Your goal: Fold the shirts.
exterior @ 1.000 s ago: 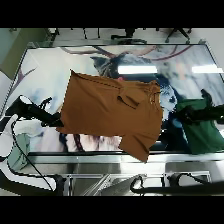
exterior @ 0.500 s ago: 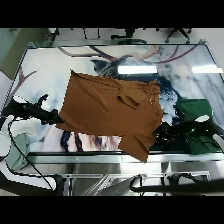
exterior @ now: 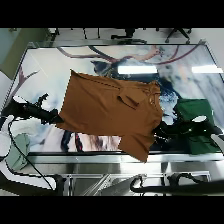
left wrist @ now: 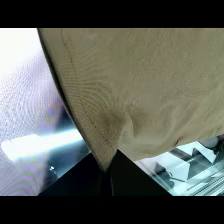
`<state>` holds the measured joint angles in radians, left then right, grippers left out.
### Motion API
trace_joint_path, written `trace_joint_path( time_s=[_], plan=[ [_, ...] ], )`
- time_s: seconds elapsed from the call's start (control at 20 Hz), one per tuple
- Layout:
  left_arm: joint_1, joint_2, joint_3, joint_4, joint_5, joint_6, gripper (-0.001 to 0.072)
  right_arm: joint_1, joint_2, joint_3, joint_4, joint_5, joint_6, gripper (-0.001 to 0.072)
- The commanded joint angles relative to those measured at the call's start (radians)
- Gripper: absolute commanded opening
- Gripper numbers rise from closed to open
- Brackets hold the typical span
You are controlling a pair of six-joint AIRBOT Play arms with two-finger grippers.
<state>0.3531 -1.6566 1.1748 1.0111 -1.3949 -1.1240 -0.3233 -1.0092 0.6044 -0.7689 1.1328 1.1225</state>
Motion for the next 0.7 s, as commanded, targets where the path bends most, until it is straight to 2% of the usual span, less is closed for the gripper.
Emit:
trace_joint_path(
  time_s=[0.0, 0.2, 0.65],
  plan=[
    [0.001, 0.0, 0.001, -0.001, -0.005, 0.002, 0.0014, -0.092, 0.063, 0.019, 0.005, 0.069, 0.0, 0.0529],
    [0.001, 0.0, 0.001, -0.001, -0.004, 0.002, 0.0014, -0.142, 0.071, 0.019, -0.047, 0.064, 0.0, 0.0528],
    [0.001, 0.0, 0.001, -0.001, 0.001, 0.002, 0.0015, -0.008, -0.039, 0.019, 0.022, -0.016, -0.029, 0.0519]
  ],
)
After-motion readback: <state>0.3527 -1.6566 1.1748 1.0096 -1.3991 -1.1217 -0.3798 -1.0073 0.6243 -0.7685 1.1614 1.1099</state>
